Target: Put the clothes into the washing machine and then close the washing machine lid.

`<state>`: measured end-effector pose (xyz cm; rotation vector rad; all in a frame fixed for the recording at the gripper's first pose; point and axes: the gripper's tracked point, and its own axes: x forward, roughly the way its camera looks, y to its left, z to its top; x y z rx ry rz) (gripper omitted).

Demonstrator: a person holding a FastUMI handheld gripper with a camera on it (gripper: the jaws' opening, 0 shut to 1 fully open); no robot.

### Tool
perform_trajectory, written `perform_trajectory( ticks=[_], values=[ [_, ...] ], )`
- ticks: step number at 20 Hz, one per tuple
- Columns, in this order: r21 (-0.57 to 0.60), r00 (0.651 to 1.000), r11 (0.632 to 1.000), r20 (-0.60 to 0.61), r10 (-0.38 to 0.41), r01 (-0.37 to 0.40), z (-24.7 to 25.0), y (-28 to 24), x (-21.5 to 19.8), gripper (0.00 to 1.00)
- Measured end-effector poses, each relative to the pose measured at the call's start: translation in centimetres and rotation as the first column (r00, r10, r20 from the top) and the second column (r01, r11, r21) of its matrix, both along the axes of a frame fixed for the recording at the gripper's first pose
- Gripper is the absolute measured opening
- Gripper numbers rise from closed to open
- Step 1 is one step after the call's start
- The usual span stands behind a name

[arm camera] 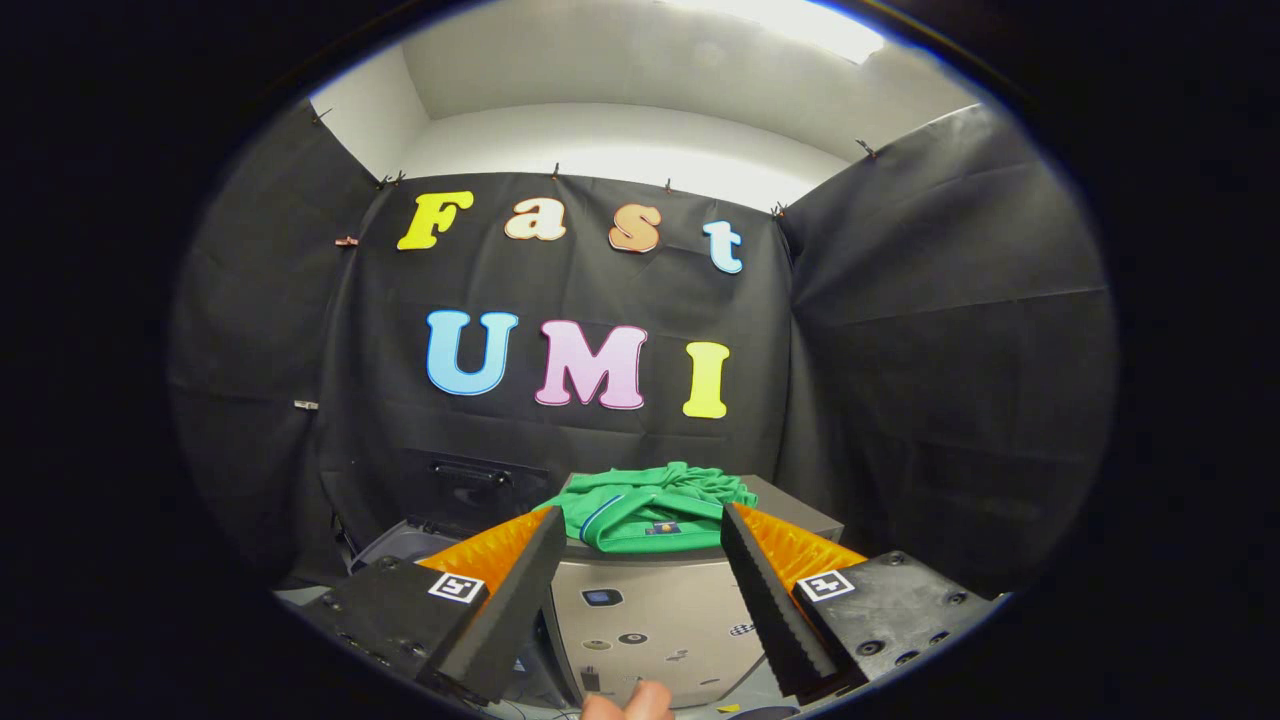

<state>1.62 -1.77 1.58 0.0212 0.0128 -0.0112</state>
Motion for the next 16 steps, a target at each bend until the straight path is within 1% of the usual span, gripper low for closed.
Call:
perform_trajectory(
  ticks=[3,7,10,13,16],
  values=[
    [0.011,0.999,1.000,-0.036,-0.024,0.024,0.8,-0.3,2.9,0.98],
    [0.000,0.993,0.999,-0.114,-0.043,0.044,1.1,-0.4,8.4,0.98],
    [0.045,0.984,0.999,-0.179,-0.016,0.024,1.0,0.6,12.6,0.98],
    [0.041,0.958,0.995,-0.277,-0.073,0.088,-0.3,-1.0,16.9,0.98],
    [0.060,0.922,0.993,-0.379,-0.076,0.106,-2.1,-1.3,20.9,0.98]
  ],
)
